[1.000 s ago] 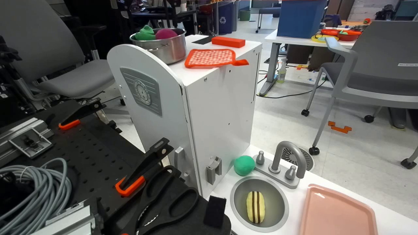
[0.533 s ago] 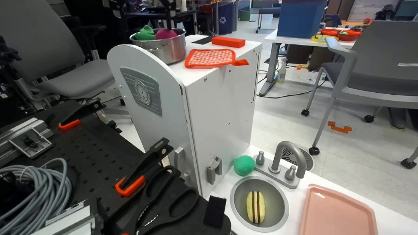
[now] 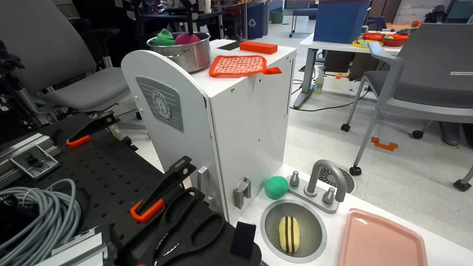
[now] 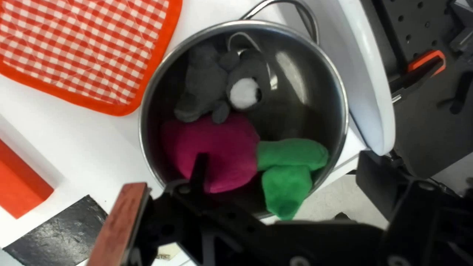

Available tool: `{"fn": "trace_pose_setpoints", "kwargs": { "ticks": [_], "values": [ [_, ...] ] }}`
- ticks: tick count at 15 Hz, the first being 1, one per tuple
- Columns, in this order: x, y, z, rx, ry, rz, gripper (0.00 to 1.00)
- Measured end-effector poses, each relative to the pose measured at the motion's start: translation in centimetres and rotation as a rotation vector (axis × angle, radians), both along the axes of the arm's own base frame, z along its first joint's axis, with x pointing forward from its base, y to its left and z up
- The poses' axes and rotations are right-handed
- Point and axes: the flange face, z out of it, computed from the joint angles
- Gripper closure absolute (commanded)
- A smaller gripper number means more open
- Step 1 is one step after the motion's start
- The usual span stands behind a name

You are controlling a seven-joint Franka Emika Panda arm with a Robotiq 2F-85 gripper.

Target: Take the plush toy out of the pot

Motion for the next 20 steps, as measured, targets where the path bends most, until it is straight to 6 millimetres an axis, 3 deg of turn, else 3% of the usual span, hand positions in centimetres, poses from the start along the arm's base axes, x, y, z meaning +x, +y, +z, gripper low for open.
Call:
{"fn": "trace_pose_setpoints", "kwargs": {
  "ticks": [13,15,16,18,20],
  "values": [
    [1.4,-0.2,-0.9,0.003,0.007,-0.007,0.01],
    [1.4,-0.2,-1.0,0.003,0.009,-0.007,0.26],
    [1.4,-0.2,-1.0,0.003,0.009,-0.007,0.29],
    [1.5,-0.2,-0.9,0.003,0.006,-0.007,0.44],
    [1.7,-0.2,-0.6,0.003,-0.001,-0.007,0.46]
  ]
}}
